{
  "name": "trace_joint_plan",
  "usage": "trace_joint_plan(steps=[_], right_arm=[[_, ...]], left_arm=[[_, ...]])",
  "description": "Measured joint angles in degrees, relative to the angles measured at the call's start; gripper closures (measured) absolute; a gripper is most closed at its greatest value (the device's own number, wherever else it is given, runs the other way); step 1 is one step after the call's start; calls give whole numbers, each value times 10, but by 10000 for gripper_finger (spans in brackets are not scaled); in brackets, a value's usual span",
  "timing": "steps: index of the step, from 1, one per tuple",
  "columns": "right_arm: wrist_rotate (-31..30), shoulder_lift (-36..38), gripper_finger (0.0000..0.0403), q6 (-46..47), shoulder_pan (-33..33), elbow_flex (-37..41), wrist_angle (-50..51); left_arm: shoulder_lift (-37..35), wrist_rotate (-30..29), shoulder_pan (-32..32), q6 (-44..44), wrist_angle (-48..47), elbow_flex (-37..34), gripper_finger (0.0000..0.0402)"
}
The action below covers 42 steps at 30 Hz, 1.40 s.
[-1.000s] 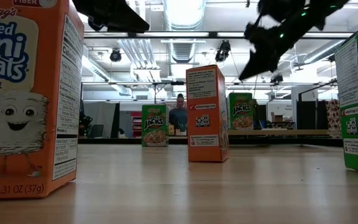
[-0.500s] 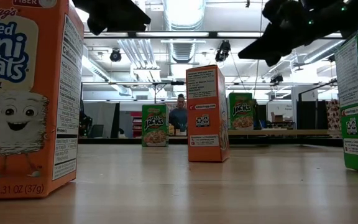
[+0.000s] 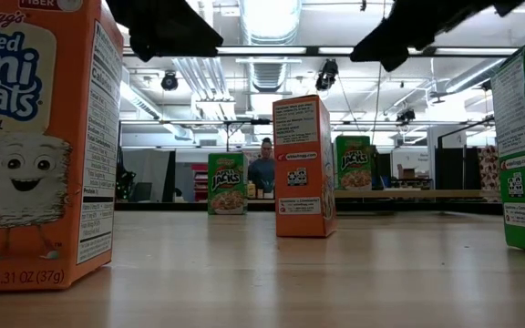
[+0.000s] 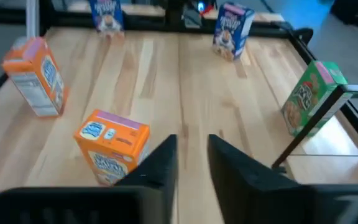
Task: Stack cereal on shelf
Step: Put the center orange cereal box on the shelf
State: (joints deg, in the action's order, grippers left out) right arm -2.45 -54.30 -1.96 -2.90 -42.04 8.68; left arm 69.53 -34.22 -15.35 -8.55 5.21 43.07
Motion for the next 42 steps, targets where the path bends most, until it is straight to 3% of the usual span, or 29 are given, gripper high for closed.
trace_joint_plan(steps=[9, 13, 15, 18, 20, 32, 42], right_arm=[[-7, -83, 148, -89, 0, -102, 70], [-2, -123, 104, -114, -1, -150, 83], [32, -145, 91, -134, -2, -175, 119], [113, -190, 81, -169, -2, -225, 182], [136, -224, 79, -173, -3, -263, 228], [186, -395, 78, -233, -6, -409, 357], [189, -438, 78, -250, -6, -428, 365]], left_arm=[[1, 0, 0, 5, -1, 0, 245], [0, -1, 0, 5, -1, 0, 245], [0, -2, 0, 5, -1, 0, 245], [0, -2, 0, 5, -1, 0, 245], [0, -2, 0, 5, 0, 0, 245], [0, -2, 0, 10, 4, 0, 245], [0, -2, 0, 19, 8, 0, 245]])
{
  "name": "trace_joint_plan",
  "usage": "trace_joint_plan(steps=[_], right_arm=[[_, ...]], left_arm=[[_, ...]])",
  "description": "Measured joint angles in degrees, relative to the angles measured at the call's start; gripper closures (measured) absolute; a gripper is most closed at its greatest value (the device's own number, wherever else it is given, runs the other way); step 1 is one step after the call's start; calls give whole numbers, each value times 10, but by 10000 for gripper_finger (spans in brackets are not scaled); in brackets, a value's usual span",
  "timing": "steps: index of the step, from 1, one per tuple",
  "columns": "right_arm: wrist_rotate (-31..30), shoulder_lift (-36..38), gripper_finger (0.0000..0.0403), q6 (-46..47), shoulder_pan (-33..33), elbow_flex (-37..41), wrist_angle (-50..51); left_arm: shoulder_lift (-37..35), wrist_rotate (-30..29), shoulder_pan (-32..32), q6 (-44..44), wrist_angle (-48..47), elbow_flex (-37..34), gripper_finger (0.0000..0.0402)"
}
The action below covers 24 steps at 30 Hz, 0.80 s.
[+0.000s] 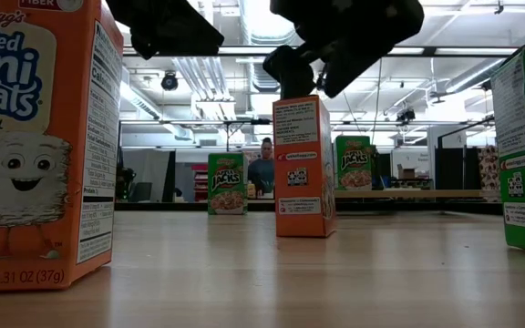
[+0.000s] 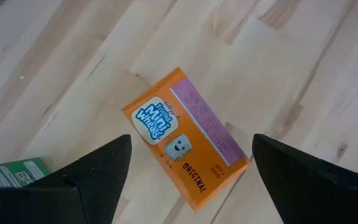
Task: Stack cereal on shelf
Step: Put the center orange cereal box on the shelf
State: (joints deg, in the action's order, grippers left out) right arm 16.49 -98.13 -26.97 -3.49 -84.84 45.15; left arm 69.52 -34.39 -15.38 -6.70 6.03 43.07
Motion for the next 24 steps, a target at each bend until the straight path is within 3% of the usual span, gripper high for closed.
trace_joint_plan(steps=[24], right_arm=[[-6, -25, 80, 15, -3, 7, -9]], left_arm=[[0, 0, 0, 2, 4, 0, 245]])
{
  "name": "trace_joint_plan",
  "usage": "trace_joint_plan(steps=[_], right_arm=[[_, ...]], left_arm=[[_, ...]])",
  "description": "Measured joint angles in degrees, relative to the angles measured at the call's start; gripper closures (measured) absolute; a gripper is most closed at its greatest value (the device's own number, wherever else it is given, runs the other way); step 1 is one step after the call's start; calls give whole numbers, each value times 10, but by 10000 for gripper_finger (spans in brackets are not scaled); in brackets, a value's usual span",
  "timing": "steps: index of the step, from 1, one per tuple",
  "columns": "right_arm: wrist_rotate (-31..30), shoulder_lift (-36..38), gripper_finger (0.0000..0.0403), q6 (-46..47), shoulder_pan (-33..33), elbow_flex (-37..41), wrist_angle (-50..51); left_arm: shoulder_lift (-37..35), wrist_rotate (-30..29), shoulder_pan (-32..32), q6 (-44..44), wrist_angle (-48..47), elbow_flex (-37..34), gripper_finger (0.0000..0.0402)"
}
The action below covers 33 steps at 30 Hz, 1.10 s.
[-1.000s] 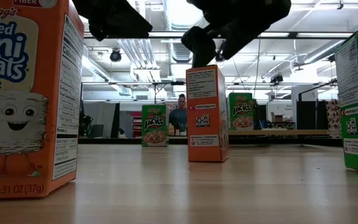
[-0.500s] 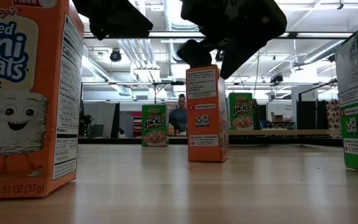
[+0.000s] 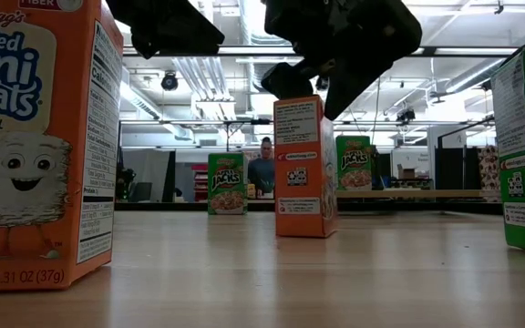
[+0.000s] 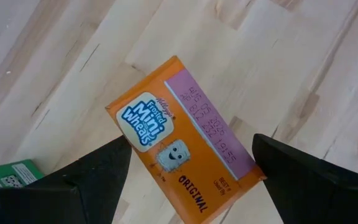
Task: Stack cereal on shelf
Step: Put the center orange cereal box on the shelf
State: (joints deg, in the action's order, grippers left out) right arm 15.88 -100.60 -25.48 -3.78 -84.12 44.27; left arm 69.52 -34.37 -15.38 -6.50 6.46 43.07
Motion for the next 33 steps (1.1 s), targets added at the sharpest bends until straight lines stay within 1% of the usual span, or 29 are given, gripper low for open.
trace_joint_plan(steps=[3, 11, 16, 20, 24, 28, 33], right_arm=[[0, 0, 92, 0, -1, 0, 0], [0, 0, 150, 2, -1, 0, 0], [1, 0, 172, 5, -1, 0, 0], [1, 8, 179, 13, 0, 1, 5], [2, 33, 179, 36, 7, 1, 25], [1, 70, 179, 66, 24, 1, 50], [-7, 139, 179, 109, 70, 1, 118]], left_arm=[[0, 0, 0, 0, 0, 0, 245], [0, 0, 0, 0, 3, 0, 245], [0, 0, 0, 0, 4, 0, 245], [0, 0, 0, 0, 5, 0, 245], [0, 0, 0, 0, 5, 0, 245], [0, 0, 0, 0, 6, 0, 245], [0, 0, 0, 0, 8, 0, 245]])
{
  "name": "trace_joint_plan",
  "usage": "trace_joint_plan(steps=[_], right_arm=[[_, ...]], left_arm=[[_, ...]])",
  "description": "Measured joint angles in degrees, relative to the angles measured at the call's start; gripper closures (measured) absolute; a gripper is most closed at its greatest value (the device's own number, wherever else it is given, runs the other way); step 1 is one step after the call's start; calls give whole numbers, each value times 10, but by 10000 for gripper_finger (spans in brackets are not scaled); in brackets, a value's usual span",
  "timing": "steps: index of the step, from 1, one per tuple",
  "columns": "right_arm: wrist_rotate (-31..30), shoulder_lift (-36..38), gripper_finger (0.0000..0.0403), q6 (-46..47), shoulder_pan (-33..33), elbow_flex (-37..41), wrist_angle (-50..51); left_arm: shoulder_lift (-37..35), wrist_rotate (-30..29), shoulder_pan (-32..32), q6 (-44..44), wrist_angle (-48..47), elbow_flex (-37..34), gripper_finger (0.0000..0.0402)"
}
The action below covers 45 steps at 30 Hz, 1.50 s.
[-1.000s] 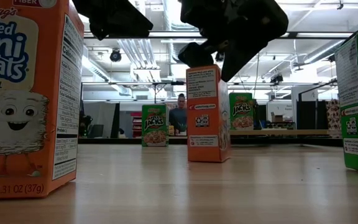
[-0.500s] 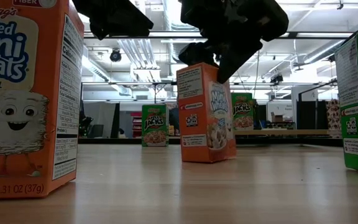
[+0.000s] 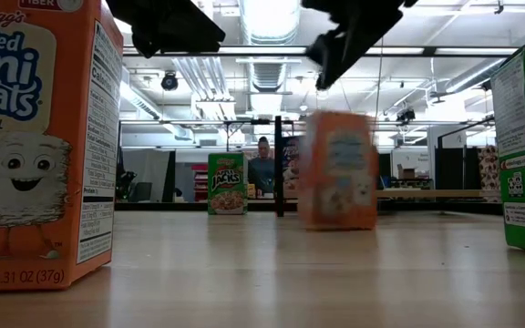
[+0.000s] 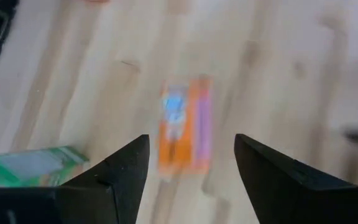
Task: Stack cereal on shelf
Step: Put the center orange cereal box on the shelf
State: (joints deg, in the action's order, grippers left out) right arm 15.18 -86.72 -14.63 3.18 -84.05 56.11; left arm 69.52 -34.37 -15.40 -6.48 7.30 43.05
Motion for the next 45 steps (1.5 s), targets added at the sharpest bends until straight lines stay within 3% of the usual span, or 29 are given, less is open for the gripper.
trace_joint_plan(steps=[6, 13, 22, 32, 41, 45], right_arm=[[-91, 96, 179, 28, 84, 13, 45], [-75, 180, 179, 47, 157, 85, 8], [-62, 210, 179, 142, 135, 205, -27], [-32, 212, 179, 134, 73, 335, -89], [-27, 214, 179, 179, 49, 358, -131], [10, 214, 163, 208, 47, 356, -130]], left_arm=[[0, 0, 0, 4, 2, 0, 245], [0, 0, 0, 6, 4, 0, 245], [0, 0, 1, -1, 12, 0, 245], [0, 0, 0, -1, 13, 0, 245], [0, -1, 1, -1, 13, 0, 245], [0, -1, 1, -1, 13, 0, 245]])
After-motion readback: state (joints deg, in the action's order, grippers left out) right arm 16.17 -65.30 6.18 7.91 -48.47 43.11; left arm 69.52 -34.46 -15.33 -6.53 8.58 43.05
